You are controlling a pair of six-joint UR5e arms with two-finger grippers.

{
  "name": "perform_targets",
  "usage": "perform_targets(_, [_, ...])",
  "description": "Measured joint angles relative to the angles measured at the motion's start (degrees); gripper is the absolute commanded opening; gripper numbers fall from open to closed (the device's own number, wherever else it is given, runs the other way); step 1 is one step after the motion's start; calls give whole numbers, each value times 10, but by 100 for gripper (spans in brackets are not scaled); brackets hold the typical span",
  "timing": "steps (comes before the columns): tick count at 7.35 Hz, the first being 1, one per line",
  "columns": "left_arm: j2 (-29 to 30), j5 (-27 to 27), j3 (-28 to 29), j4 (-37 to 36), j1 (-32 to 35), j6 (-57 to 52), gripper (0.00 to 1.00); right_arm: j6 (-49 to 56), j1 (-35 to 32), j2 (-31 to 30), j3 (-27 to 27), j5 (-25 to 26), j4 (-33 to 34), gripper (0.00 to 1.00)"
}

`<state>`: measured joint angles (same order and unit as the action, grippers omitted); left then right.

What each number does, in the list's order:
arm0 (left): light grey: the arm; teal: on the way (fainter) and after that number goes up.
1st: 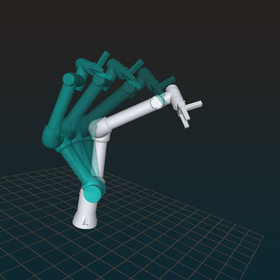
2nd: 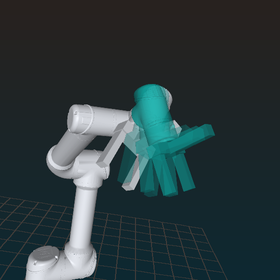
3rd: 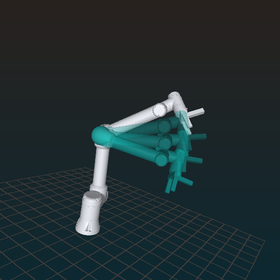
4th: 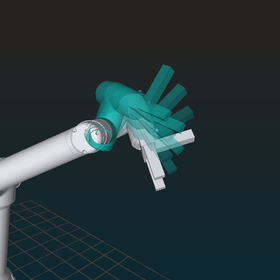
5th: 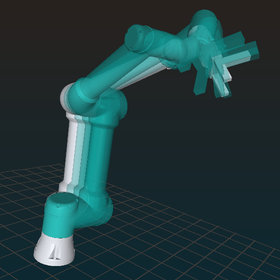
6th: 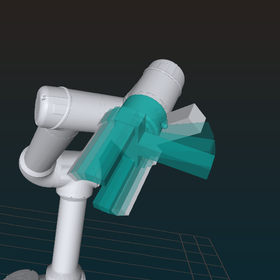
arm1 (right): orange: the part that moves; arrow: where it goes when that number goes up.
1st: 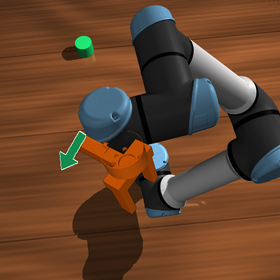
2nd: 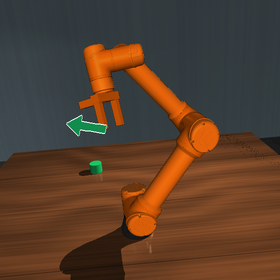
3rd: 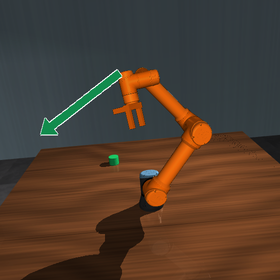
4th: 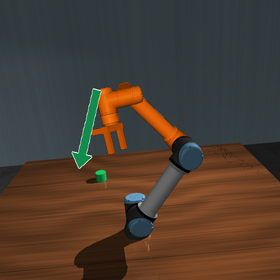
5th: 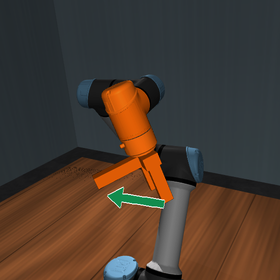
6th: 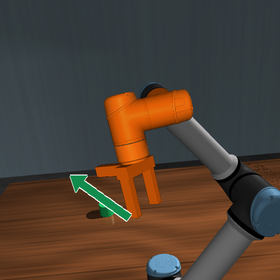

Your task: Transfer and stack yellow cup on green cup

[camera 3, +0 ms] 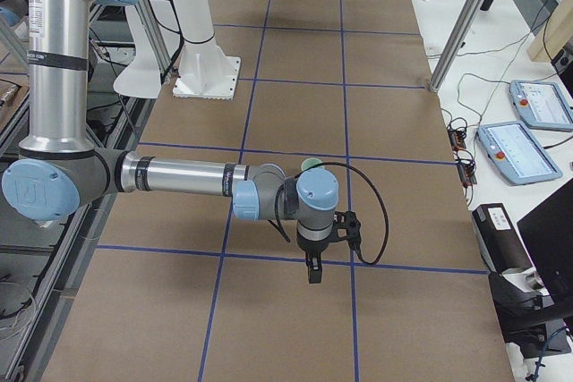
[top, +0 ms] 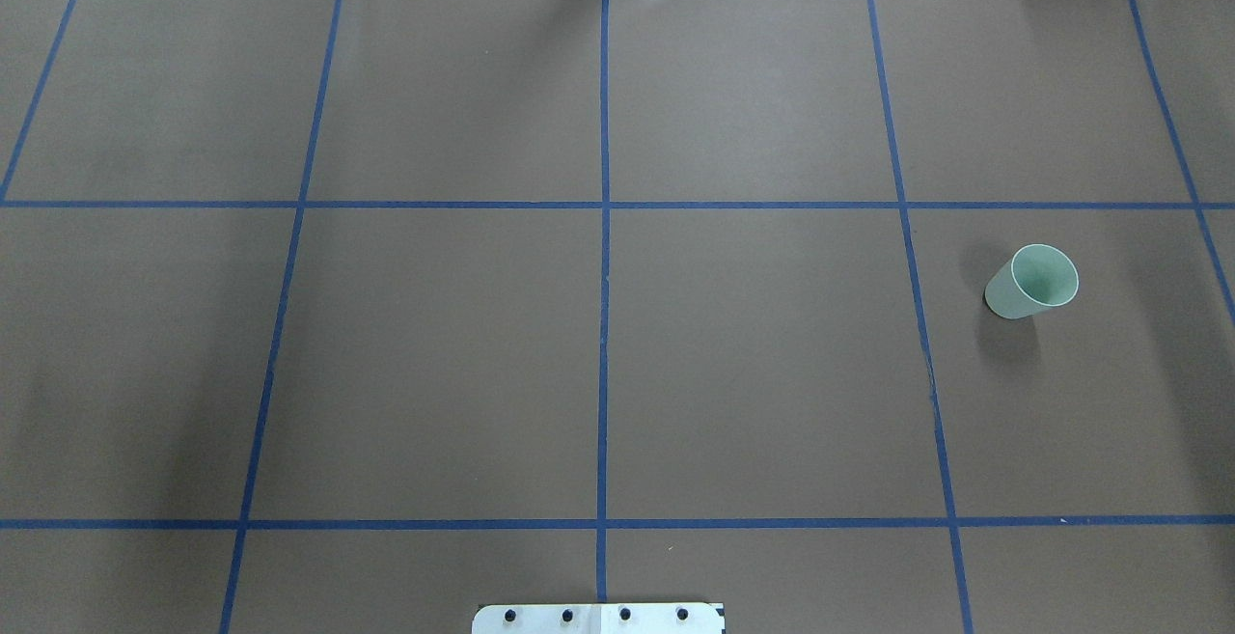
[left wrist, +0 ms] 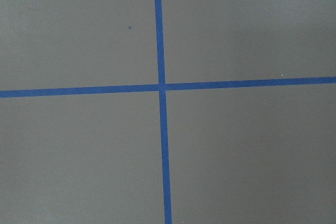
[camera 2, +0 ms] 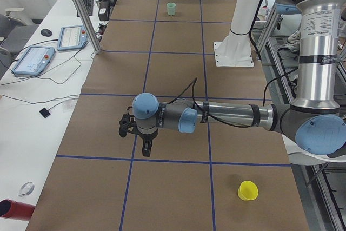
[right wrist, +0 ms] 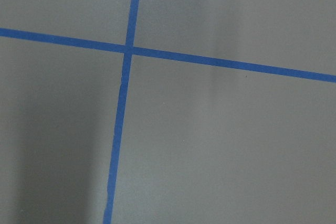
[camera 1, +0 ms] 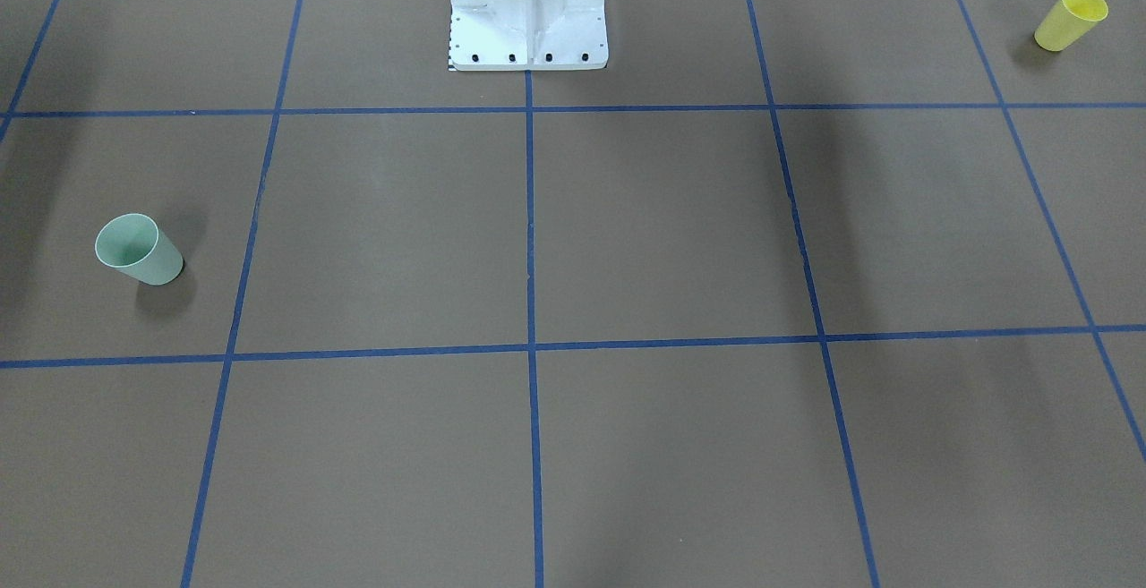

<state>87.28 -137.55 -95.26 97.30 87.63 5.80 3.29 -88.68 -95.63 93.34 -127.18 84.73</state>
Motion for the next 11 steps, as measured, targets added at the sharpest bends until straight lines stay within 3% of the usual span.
perform_targets(9, [0, 0, -49, 5, 1, 4, 100, 3, 0, 3, 6, -24, 0, 99])
perform_targets(11, [-1, -2, -56, 57, 4, 5, 100, 3, 0, -1, 3, -26, 0, 99])
